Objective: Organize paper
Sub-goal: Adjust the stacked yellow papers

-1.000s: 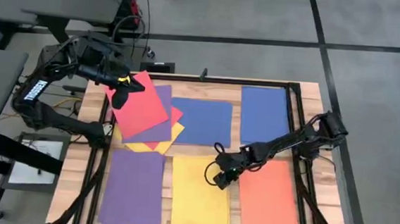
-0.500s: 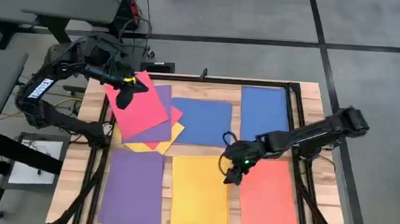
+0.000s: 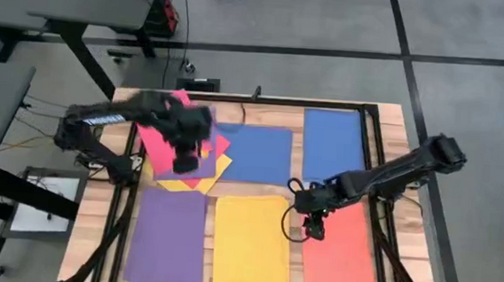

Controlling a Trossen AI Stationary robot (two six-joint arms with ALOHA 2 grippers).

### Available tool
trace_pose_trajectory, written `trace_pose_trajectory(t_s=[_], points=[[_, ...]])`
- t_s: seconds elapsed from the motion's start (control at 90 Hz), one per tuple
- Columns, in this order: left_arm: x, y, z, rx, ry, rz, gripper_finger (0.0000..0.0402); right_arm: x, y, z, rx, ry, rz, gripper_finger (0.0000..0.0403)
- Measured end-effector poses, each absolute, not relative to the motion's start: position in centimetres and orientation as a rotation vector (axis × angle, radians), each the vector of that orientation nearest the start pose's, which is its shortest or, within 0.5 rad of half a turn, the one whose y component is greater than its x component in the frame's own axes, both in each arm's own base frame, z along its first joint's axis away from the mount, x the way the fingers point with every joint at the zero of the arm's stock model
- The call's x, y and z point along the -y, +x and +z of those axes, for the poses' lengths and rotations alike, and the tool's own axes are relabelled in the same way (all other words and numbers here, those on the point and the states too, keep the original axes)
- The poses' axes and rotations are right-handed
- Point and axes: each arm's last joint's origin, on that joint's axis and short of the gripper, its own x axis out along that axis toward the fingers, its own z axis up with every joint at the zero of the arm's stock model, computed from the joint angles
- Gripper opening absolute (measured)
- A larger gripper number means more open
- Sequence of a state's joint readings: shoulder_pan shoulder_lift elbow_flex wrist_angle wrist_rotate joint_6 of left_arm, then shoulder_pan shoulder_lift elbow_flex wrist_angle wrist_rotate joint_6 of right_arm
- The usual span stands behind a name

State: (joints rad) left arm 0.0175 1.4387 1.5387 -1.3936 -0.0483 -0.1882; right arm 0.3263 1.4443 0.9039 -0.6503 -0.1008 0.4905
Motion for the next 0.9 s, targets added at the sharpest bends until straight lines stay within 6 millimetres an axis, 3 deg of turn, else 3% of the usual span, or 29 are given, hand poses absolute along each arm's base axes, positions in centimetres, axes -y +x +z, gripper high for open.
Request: trace_pose_trajectory(t_s=[0.278,0.411,0.622,0.9], points=[[6.5,27.6,23.2,-1.266,-0.215,-0.008,0.0000,-8.5,26.1,17.2,-1.305,0.157,-0.013,0.0205],[8.8,28.3,19.2,-1.335,-0.227,-0.033,0.0000,-8.7,26.7,16.2,-1.318,0.146,-0.009,0.0204],[10.6,30.1,15.7,-1.365,-0.214,-0.080,0.0000,-8.9,26.9,15.7,-1.317,0.113,0.028,0.0171],[10.6,30.7,14.5,-1.315,-0.219,-0.102,0.0000,-8.8,27.0,15.7,-1.315,0.070,0.064,0.0018]])
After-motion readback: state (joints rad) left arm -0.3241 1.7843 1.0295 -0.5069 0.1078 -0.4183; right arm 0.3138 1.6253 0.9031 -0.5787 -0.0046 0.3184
